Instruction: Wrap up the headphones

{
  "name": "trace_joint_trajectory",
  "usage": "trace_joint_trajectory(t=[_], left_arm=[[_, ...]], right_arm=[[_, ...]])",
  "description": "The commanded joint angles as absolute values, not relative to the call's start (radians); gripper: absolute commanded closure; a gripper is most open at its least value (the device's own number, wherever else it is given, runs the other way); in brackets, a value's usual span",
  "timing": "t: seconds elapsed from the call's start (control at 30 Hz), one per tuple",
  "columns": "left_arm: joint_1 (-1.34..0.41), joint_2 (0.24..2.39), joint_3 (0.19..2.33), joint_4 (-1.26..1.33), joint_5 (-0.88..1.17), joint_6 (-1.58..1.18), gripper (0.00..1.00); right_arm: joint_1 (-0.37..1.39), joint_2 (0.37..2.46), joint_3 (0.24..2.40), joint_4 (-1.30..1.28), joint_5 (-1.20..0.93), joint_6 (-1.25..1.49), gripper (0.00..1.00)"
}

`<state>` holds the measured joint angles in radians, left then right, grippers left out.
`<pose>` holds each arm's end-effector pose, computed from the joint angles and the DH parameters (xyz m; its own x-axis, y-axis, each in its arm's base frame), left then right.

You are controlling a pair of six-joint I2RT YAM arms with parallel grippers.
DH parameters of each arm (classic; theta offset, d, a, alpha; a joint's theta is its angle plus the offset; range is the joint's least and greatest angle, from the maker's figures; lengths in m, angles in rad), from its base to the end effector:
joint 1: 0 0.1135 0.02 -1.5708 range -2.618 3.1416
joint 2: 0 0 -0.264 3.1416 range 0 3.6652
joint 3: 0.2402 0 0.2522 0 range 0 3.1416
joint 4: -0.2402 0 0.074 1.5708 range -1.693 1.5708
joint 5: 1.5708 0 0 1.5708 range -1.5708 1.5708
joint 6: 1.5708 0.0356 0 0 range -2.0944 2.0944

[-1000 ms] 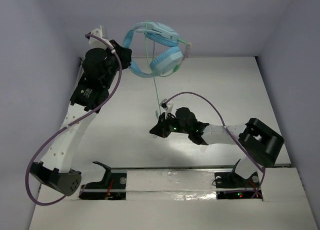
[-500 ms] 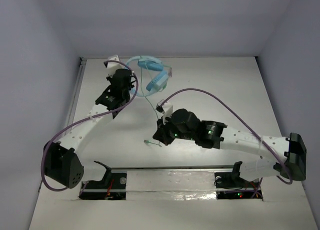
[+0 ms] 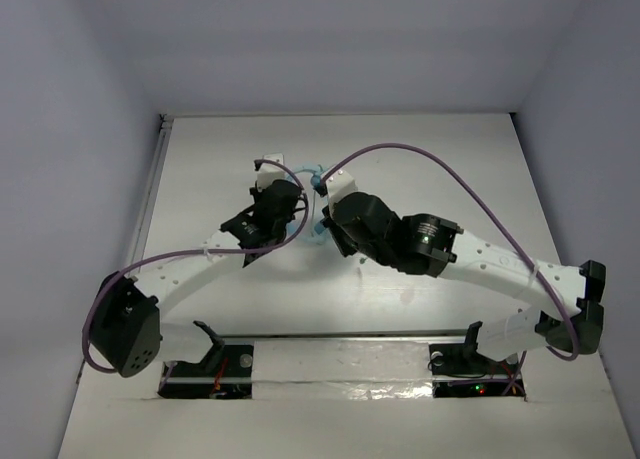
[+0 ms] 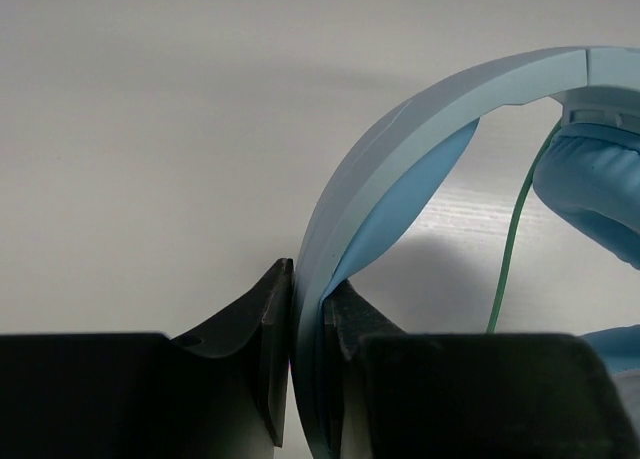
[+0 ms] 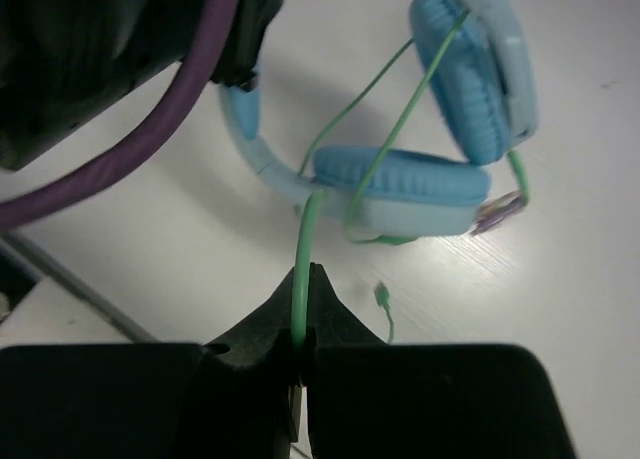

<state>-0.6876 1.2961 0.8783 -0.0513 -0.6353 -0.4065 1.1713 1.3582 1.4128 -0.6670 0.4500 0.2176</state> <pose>0.2361 -0.1666 0.2766 -0.3611 -0.1152 -0.9254 -0.0446 0.9933 -0.1063 0.1280 0.2634 0.3839 -0.3675 -0.3707 -0.8530 -0.6265 0.7765 -0.0675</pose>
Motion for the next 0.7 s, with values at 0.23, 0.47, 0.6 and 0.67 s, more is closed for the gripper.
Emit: trace_joint_trajectory(t=[0.23, 0.47, 0.6, 0.67], left_arm=[[-0.778, 1.144, 0.798, -0.066, -0.52, -0.433, 1.0], [-0.805, 1.123, 0.845, -0.164, -0.437, -0.449, 1.0], [-0.805, 1.101, 0.851, -0.201, -0.4, -0.443, 1.0], [-0.815, 1.097, 0.851, -0.215, -0.379, -0.439, 1.0]], right_arm=[[1.172, 1.399, 1.459, -0.67, 0.817, 0.08, 0.93], [1.149, 1.425, 1.43, -0.594, 0.856, 0.035, 0.79], [1.111, 1.428, 1.407, -0.558, 0.844, 0.032, 0.73], [1.098, 1.419, 1.391, -0.545, 0.809, 0.044, 0.75]])
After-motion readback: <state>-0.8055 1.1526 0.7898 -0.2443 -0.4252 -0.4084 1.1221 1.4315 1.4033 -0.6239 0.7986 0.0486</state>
